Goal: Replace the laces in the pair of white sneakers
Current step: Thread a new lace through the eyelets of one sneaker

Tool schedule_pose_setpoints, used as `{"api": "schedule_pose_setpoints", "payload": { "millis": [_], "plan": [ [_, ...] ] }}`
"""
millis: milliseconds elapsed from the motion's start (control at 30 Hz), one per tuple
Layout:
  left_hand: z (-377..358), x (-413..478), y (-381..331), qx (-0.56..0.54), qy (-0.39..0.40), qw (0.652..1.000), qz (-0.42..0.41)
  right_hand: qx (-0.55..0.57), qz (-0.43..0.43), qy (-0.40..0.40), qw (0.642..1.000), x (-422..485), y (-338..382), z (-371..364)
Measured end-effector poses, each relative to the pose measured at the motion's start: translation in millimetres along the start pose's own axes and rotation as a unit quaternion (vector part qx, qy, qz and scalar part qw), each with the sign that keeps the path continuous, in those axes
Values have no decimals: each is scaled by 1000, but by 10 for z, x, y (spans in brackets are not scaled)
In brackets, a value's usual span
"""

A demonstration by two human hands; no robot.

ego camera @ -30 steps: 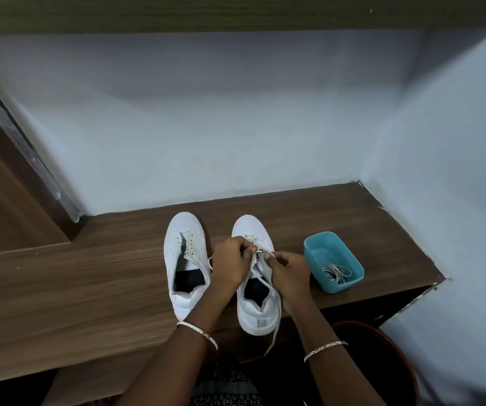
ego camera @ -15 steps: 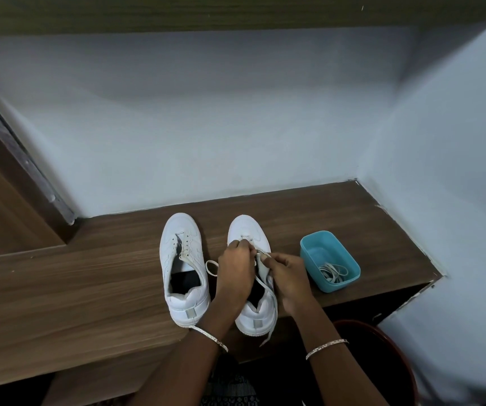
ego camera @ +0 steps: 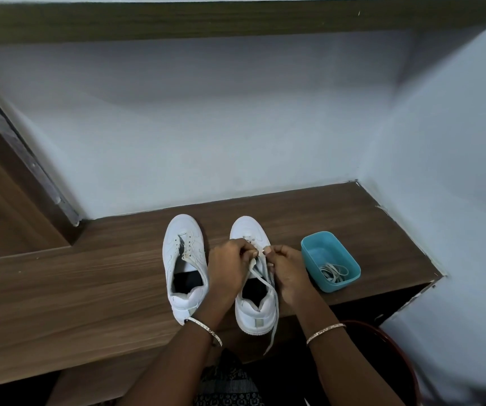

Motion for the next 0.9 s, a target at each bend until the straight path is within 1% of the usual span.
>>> {"api": "schedule_pose_setpoints", "payload": {
  "millis": [67, 100, 200, 267, 333, 400, 467, 567, 633, 733, 800, 867, 900],
  "plan": [
    [93, -6, -12, 30, -43, 999, 0, -35, 67, -46, 996, -10, 75, 51],
    [132, -13, -19, 41, -58, 997, 1, -37, 95, -58, 993, -50, 139, 66],
    [190, -36, -38, 24, -67, 997, 0, -33, 162, -47, 985, -215, 353, 64],
    [203, -51, -112, 1, -48, 999, -16, -6, 204, -33, 978, -326, 523, 65],
    [168, -71, -236, -11, 1, 999, -42, 34, 238, 4, 971, -454, 721, 26],
    [103, -88, -350, 4, 55, 997, -52, 56, 259, 49, 963, -580, 910, -34],
    [85, -103, -417, 24, 72, 995, -63, 68, 267, 89, 957, -727, 1090, -89],
    [159, -119, -447, 32, 53, 995, -74, 114, 266, 124, 949, -940, 1355, -69],
    [270, -133, -458, 25, 39, 995, -84, 165, 266, 127, 941, -1035, 1517, 56],
    [440, -199, -562, -31, 38, 994, -98, 219, 273, 107, 931, -1090, 1647, 335],
    [535, -272, -696, -114, 60, 988, -89, 204, 269, 68, 939, -1058, 1593, 522],
    [658, -333, -842, -210, 82, 972, -64, 124, 230, 22, 965, -981, 1401, 623],
    [719, -344, -906, -254, 95, 961, -47, 69, 197, 16, 978, -956, 1281, 612]
  ]
}}
Point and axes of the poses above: each hand's wrist, its own x-axis towards the middle knuckle, its own z-axis out of the back of the hand, y = z × x, the point moved 6 cm from there along x, towards the middle knuckle, and after that the axes turned 1 degree about -y, right-handed, at the moved point
